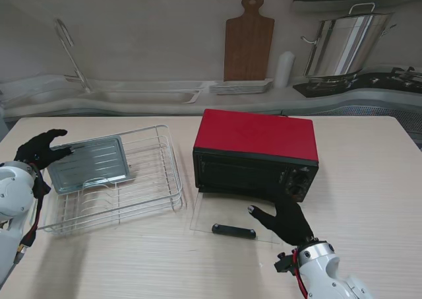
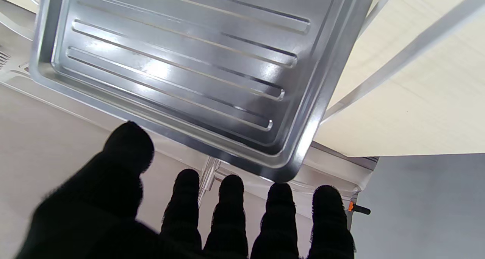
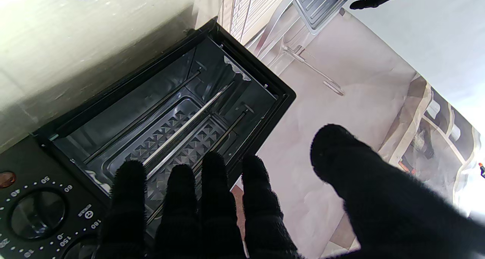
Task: Slide the trays into the oven
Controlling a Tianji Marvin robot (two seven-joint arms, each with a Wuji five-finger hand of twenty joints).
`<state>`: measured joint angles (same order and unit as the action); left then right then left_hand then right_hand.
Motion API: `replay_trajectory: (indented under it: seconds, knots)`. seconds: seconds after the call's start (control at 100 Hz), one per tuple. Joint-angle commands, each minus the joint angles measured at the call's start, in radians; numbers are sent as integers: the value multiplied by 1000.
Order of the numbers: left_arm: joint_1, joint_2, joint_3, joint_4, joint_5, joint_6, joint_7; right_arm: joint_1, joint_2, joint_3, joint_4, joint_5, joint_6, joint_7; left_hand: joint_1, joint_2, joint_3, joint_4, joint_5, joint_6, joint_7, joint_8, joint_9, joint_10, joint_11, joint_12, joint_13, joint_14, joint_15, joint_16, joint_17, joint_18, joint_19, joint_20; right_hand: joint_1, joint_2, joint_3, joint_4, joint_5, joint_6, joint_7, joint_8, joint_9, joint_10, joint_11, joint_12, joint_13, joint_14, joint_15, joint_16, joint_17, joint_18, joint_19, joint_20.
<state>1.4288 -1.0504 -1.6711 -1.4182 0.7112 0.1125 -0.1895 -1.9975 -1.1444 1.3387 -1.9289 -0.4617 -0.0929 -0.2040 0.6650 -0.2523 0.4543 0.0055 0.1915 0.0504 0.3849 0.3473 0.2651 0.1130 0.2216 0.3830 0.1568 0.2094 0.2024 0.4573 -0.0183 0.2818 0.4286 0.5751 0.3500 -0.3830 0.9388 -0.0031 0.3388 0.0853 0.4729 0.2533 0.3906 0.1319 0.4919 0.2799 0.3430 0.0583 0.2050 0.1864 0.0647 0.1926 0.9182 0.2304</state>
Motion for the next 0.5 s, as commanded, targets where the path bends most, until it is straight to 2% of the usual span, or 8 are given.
replay_trajectory:
  seconds: [0.0, 0.16, 0.25, 0.32, 0.41, 0.49]
  knots:
    - [-6, 1, 1, 6, 13, 4, -24, -7, -4, 1, -4, -4, 6, 17, 8, -47, 84, -49, -41, 9, -44, -32, -36, -32, 20, 17, 19, -30, 19, 11, -12, -38, 62, -24, -38, -6, 12, 64, -23, -10, 9, -17, -25, -37, -9, -9, -28, -46, -12, -12, -6, -5, -8, -13]
    - [-17, 4, 10, 29, 28, 15, -30, -5, -5, 5, -2, -5, 12, 16, 62, -102, 170, -61, -37, 8, -23, -14, -13, -42, 47, 23, 51, -37, 45, 18, 2, -47, 130, -26, -37, -6, 13, 64, -21, -9, 9, -17, -24, -37, -8, -9, -27, -44, -11, -12, -4, -5, -5, -12]
    - [-17, 6, 11, 34, 33, 20, -39, -5, -5, 6, -2, -4, 15, 17, 72, -105, 185, -65, -41, 4, 87, 40, 33, -47, 80, 41, 85, -37, 76, 32, 10, -46, 186, -30, -38, -6, 14, 64, -21, -8, 9, -17, -25, -37, -8, -9, -26, -45, -10, -12, -3, -5, -4, -11]
    - [-17, 7, 12, 37, 34, 24, -42, -6, -5, 7, -3, -4, 17, 18, 76, -107, 190, -66, 1, -1, 139, 59, 104, -44, 126, 65, 122, -34, 97, 40, 22, -46, 211, -34, -37, -6, 13, 64, -21, -10, 9, -17, -24, -37, -7, -8, -27, -43, -11, -12, -3, -5, -4, -11]
    - [-16, 8, 12, 38, 35, 25, -48, -8, -5, 7, -3, -2, 19, 17, 78, -111, 198, -69, 26, -23, 225, 102, 154, -66, 180, 103, 159, -42, 121, 48, 33, -55, 250, -47, -38, -6, 13, 64, -21, -10, 9, -17, -24, -38, -6, -8, -26, -44, -11, -12, -3, -6, -3, -10]
    - [-17, 7, 14, 42, 36, 22, -42, -10, -6, 7, -3, 0, 19, 15, 78, -115, 212, -71, 38, -49, 347, 190, 193, -81, 252, 162, 189, -44, 146, 59, 45, -58, 285, -60, -37, -6, 14, 64, -21, -9, 9, -17, -24, -37, -6, -8, -27, -44, -11, -12, -1, -7, -2, -10]
